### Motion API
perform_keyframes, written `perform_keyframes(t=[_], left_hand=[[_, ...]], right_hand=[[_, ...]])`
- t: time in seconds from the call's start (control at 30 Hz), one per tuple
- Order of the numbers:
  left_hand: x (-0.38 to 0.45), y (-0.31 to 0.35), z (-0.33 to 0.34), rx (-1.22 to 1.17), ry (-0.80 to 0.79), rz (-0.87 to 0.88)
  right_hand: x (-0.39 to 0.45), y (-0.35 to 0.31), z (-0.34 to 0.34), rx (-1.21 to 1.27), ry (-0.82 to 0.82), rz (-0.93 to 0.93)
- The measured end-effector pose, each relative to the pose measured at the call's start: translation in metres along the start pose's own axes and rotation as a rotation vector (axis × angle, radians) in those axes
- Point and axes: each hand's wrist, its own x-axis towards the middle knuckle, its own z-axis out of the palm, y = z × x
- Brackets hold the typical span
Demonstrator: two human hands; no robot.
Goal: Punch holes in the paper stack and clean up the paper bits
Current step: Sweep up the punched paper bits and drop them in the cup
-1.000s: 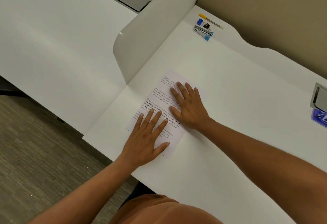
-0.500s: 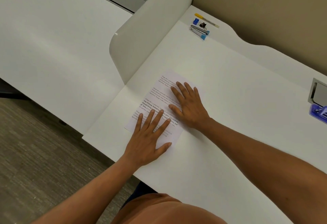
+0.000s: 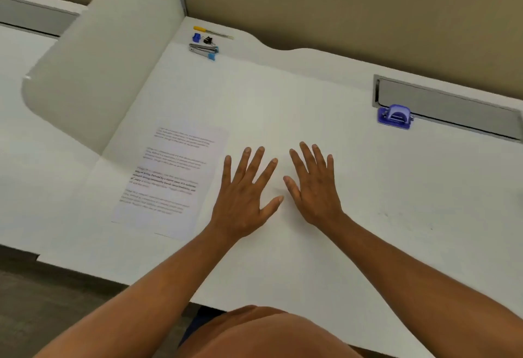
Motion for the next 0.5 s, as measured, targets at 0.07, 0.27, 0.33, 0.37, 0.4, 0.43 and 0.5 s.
perform_keyframes(t=[0.07, 0.27, 0.33, 0.37, 0.4, 0.43, 0.5], left_hand=[[0.016, 0.036, 0.008, 0.001, -0.008, 0.053], [0.04, 0.13, 0.039, -0.009, -0.044, 0.174], [0.042, 0.154, 0.048, -0.007, -0.057, 0.196], [0.043, 0.164, 0.052, -0.006, -0.061, 0.205], [0.044, 0.175, 0.056, -0.008, -0.064, 0.212], [0.044, 0.182, 0.06, -0.011, -0.071, 0.211], [0.044, 0.196, 0.068, -0.019, -0.092, 0.203]], right_hand=[[-0.024, 0.035, -0.013, -0.009, 0.003, 0.065], [-0.094, 0.123, -0.041, -0.03, 0.023, 0.212], [-0.115, 0.144, -0.046, -0.016, 0.036, 0.256], [-0.125, 0.153, -0.048, -0.006, 0.042, 0.276], [-0.137, 0.162, -0.049, 0.008, 0.049, 0.292], [-0.146, 0.168, -0.05, 0.031, 0.056, 0.299], [-0.165, 0.179, -0.05, 0.126, 0.066, 0.32]])
